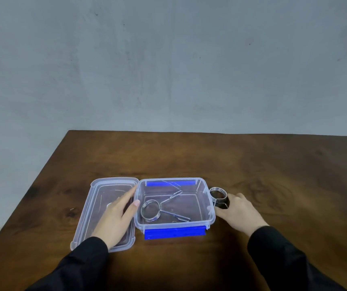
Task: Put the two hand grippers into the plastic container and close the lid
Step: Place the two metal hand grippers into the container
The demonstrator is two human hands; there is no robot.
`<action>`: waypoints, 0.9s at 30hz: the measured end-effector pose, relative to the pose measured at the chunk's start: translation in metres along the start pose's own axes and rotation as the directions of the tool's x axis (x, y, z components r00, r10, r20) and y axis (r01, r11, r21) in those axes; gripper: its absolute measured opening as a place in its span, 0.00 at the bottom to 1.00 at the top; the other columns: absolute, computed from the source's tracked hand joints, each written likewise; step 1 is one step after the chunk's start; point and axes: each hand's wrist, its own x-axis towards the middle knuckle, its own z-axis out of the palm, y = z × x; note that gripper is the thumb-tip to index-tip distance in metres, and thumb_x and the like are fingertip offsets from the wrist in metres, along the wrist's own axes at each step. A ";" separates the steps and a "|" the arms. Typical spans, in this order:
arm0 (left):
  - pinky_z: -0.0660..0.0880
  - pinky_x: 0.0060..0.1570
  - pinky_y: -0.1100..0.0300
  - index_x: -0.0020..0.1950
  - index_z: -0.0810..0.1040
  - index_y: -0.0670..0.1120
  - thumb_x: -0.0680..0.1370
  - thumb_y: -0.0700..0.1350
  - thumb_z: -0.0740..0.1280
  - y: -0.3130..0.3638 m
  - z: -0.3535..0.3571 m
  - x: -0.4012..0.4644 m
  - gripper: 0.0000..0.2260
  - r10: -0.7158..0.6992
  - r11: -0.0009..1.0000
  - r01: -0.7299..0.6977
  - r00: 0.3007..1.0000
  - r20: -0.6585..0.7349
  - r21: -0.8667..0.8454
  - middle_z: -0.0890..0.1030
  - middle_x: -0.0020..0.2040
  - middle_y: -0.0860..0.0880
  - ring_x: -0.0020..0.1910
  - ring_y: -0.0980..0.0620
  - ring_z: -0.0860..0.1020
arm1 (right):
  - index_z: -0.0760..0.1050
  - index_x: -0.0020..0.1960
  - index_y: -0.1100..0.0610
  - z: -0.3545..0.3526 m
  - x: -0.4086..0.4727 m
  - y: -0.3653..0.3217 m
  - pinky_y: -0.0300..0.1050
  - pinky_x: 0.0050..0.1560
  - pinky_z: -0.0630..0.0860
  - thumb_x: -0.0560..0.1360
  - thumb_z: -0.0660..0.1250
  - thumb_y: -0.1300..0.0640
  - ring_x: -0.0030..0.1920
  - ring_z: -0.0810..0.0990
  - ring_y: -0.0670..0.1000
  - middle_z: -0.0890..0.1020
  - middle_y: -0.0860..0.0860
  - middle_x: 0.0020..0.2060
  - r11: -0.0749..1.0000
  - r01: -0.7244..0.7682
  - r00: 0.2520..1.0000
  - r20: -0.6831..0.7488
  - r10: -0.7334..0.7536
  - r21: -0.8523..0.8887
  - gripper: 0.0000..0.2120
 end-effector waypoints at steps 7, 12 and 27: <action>0.69 0.66 0.53 0.77 0.61 0.65 0.77 0.67 0.52 0.006 0.000 -0.001 0.28 -0.019 1.000 0.019 1.000 -0.003 -0.001 0.72 0.73 0.58 0.70 0.54 0.71 | 0.81 0.53 0.53 -0.004 0.020 0.006 0.55 0.55 0.79 0.71 0.72 0.39 0.52 0.79 0.53 0.77 0.50 0.52 0.999 -0.047 0.992 -0.120 0.044 -0.026 0.20; 0.68 0.68 0.52 0.77 0.62 0.64 0.76 0.67 0.51 0.008 0.000 -0.002 0.29 -0.018 1.000 0.018 1.000 -0.010 0.016 0.72 0.73 0.57 0.71 0.53 0.70 | 0.80 0.60 0.52 -0.006 0.027 0.022 0.56 0.59 0.74 0.75 0.71 0.44 0.57 0.76 0.55 0.76 0.48 0.52 1.000 -0.025 0.982 -0.186 0.026 0.008 0.19; 0.66 0.70 0.55 0.78 0.59 0.63 0.76 0.68 0.50 0.011 -0.003 -0.003 0.31 -0.028 0.999 0.028 1.000 0.015 0.017 0.70 0.74 0.58 0.72 0.57 0.68 | 0.78 0.63 0.48 -0.086 -0.004 -0.081 0.31 0.61 0.66 0.77 0.72 0.50 0.60 0.74 0.41 0.76 0.41 0.57 0.745 0.655 0.755 -0.145 -0.640 0.123 0.16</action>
